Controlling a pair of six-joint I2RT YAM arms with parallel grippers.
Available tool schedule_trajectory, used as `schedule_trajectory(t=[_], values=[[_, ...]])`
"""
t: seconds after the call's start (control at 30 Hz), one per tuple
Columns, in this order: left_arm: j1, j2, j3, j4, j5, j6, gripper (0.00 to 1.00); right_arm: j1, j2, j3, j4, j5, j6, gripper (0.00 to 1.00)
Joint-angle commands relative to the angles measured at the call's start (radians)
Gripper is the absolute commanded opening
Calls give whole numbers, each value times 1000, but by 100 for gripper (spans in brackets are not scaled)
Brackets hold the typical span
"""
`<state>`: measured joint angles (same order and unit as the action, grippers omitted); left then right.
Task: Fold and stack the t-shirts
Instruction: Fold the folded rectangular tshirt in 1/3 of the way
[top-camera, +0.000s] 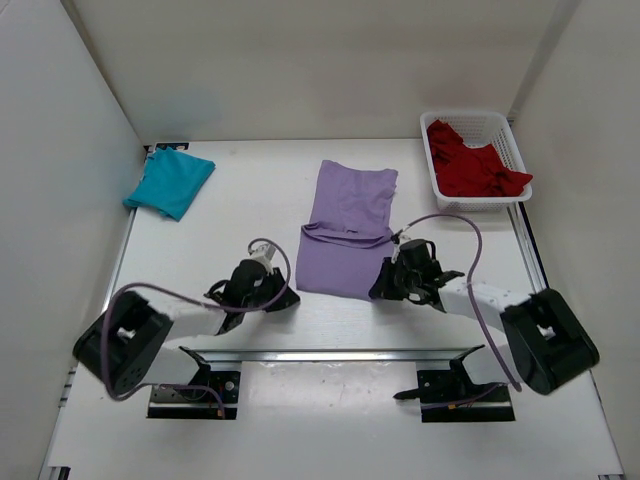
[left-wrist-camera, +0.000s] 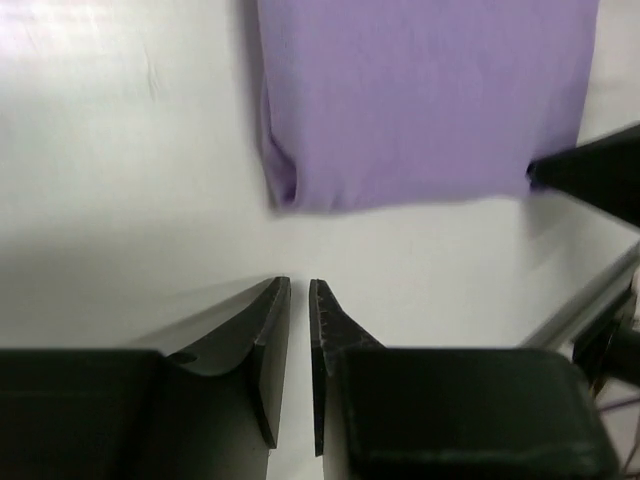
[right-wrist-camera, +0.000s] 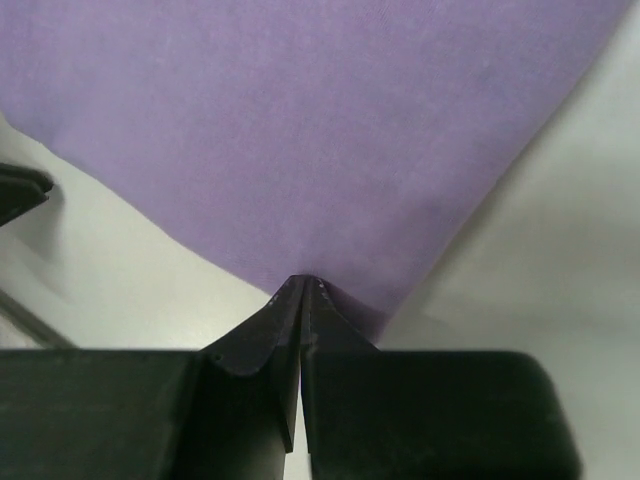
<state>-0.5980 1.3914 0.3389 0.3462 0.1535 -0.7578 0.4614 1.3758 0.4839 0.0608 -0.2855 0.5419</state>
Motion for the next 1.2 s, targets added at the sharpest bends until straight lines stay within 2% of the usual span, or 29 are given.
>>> schedule_trajectory(t=[0.0, 0.1, 0.2, 0.27, 0.37, 0.53, 0.67, 0.73, 0.83, 1.0, 1.07, 1.17], values=[[-77, -153, -109, -27, -92, -44, 26, 14, -143, -48, -139, 55, -7, 0], [-100, -282, -80, -116, -89, -51, 28, 5, -225, 17, -205, 54, -25, 0], [-117, -319, 20, -159, -108, -6, 30, -4, -190, 97, -210, 32, -45, 1], [-96, -240, 98, -179, -112, 21, 30, 9, -120, 139, -164, -26, -65, 0], [-53, -91, 198, -138, -36, 41, 28, 46, 26, 237, -104, -53, -79, 0], [-29, 128, 322, -98, 18, 52, 29, 80, 256, 419, -47, -34, -122, 0], [7, 237, 306, -43, 63, 40, 28, 85, 394, 547, -61, -15, -161, 0], [24, 247, 260, -12, 69, 38, 28, 92, 431, 571, -56, 0, -183, 0], [23, 230, 197, 23, 76, 23, 28, 108, 465, 587, -56, 101, -224, 1], [-5, 219, 135, 57, 64, 14, 29, 74, 543, 651, -58, 187, -260, 0], [-20, 219, 129, 60, 60, 9, 28, 43, 571, 735, -88, 226, -269, 0], [-40, 192, 112, 65, 55, -3, 28, -12, 612, 881, -130, 195, -260, 0]])
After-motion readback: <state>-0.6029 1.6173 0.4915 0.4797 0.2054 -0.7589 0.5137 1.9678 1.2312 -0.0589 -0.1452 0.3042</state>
